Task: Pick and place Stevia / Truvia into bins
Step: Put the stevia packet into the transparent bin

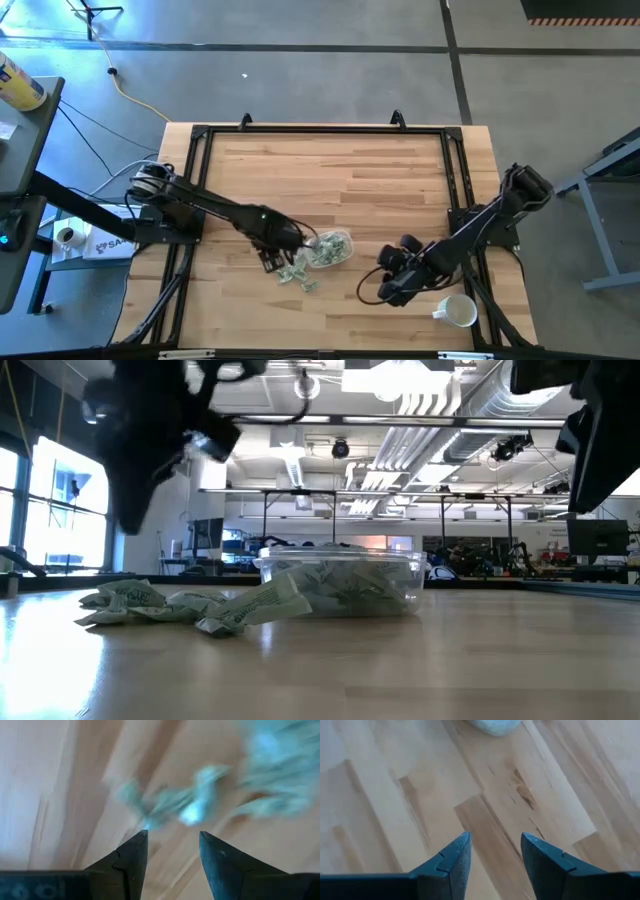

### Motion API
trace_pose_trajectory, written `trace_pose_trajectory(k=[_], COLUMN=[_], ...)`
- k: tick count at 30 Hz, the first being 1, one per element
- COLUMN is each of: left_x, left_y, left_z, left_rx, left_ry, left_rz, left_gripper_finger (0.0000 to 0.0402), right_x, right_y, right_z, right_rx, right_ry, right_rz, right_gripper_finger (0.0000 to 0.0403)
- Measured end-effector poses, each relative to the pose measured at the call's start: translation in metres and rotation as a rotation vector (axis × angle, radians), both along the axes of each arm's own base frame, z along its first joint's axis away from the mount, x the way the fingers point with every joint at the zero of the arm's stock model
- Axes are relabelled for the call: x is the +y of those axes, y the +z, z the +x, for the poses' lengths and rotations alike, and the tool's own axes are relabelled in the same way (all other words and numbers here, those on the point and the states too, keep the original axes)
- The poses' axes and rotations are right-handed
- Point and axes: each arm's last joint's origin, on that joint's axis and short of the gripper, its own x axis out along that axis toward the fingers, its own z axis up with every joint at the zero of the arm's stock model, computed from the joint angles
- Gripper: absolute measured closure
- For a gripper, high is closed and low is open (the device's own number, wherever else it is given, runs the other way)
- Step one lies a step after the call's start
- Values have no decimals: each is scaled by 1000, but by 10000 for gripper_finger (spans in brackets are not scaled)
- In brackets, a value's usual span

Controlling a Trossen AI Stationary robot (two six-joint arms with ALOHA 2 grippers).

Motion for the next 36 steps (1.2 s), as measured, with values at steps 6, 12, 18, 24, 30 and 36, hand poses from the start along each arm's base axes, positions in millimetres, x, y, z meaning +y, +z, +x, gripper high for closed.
trace_pose_trajectory(k=[6, 12, 18, 24, 30, 36], left_x=[17, 35, 43, 53, 69, 71], left_y=[-31, -46, -68, -72, -72, -40], left_z=[-23, -38, -46, -48, -50, -15], left_rx=[-11, -69, -85, -72, -44, -268], left_ry=[299, 436, 426, 446, 415, 337], left_rz=[-16, -28, -115, -117, -116, -87], left_gripper_finger=[190, 190, 190, 230, 349, 365], right_x=[-4, -10, -15, -20, -26, -16], right_y=[-8, -8, -8, -8, -8, 16], right_z=[8, 13, 16, 19, 24, 28], right_rx=[38, 34, 20, 17, 13, -141], right_ry=[10, -9, -31, -44, -33, -25], right_rz=[5, 6, -3, -7, -24, -131], right_gripper_finger=[242, 238, 243, 243, 242, 258])
